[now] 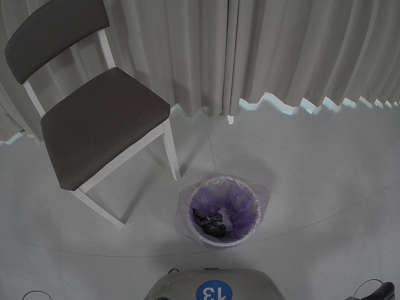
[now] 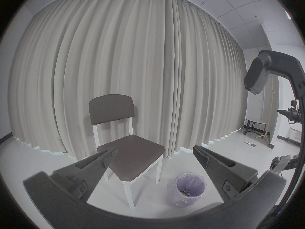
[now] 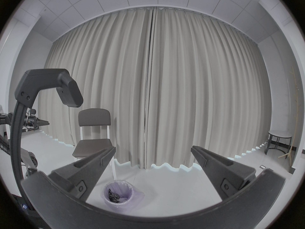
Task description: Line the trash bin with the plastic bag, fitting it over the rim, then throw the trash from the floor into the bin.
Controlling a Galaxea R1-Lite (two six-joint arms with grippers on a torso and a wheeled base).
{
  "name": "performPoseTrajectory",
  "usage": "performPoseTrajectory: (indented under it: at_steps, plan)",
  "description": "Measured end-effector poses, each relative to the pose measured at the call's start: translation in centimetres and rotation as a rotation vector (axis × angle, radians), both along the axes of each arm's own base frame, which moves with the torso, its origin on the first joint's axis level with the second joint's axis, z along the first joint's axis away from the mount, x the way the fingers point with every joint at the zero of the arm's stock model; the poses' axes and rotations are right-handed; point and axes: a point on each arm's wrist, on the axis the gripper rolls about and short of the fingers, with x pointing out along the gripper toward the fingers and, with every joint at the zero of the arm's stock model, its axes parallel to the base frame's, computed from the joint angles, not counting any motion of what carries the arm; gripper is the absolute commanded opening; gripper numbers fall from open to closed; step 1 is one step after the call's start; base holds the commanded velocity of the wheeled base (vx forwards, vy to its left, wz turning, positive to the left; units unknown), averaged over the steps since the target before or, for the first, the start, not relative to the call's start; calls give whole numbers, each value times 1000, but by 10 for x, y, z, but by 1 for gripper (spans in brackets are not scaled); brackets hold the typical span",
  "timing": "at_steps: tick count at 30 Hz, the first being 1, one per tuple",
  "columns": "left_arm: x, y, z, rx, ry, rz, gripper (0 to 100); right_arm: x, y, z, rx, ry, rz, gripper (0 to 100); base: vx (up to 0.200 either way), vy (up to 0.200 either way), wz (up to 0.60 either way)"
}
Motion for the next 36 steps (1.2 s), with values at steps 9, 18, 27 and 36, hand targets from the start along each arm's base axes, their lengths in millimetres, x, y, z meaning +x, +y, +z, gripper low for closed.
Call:
performPoseTrajectory:
  at_steps: [9,18,27,36]
  plan:
    - [-1,-2,-13,4,4,12,100,1,0,-2,6,-1,-7,100,0,0,0]
    - [13,-2,-34,-1,72,35,100,2,0,-3,7,7,-10,100,0,0,0]
    - [33,1,-68,-8,100,31,100,18,0,-14,7,64,-10,100,0,0,0]
    - [50,4,-113,16,182,137,100,54,-1,-36,9,99,-34,100,0,0,0]
